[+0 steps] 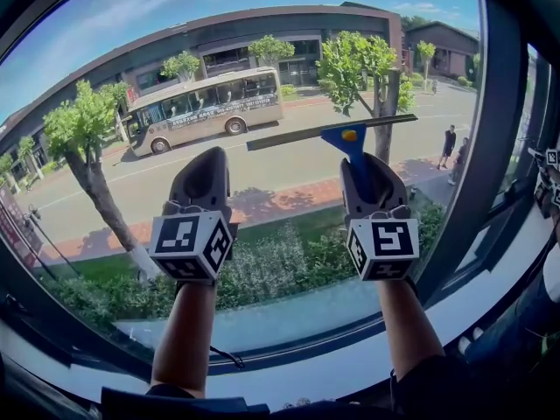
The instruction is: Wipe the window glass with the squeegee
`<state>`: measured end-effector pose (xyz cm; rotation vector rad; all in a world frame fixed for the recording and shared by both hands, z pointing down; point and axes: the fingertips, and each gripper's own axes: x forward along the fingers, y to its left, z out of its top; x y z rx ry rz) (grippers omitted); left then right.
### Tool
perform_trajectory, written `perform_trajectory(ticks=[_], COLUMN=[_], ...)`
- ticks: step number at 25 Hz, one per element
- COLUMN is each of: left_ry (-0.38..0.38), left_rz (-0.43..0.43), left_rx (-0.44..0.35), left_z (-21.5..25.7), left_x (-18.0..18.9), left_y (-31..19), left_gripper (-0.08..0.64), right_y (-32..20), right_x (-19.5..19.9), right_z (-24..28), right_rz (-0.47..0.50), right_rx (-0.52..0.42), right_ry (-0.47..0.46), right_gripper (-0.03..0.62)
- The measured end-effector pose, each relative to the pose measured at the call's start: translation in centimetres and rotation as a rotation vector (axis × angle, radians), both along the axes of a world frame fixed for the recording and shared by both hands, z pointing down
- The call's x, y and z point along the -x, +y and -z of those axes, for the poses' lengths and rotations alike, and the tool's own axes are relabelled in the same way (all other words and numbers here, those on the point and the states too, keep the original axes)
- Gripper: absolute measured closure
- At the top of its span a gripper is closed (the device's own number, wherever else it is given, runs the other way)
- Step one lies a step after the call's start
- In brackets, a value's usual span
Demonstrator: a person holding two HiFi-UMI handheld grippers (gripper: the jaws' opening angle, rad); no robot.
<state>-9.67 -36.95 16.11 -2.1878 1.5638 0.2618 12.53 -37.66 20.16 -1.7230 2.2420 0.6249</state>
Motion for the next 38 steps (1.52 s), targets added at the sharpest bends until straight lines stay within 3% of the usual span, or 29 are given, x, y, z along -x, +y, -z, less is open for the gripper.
perform_trajectory(ticks=[16,21,38], left_ry=[-0.003,-0.046,-0.008], left_rz=[-0.018,-0.024,0.000], left_rx=[0.089,0.117,0.212], left_z=[-7.1,-9.2,-13.6], left_x=[-1.0,-1.9,-0.4], left_y=[0.2,-0.4,-1.0], left_gripper=[0.560,0.560,0.560], right_y=[0.8,0.8,0.6], right_x=[0.1,0.1,0.2], right_z=[-6.4,-8.3,-13.1], right_rz=[0.000,0.000,-0.003], right_rx=[0.049,0.068,0.156], right_ry=[-0.002,0.002,-0.004], right_gripper=[0.449,0.449,0.449])
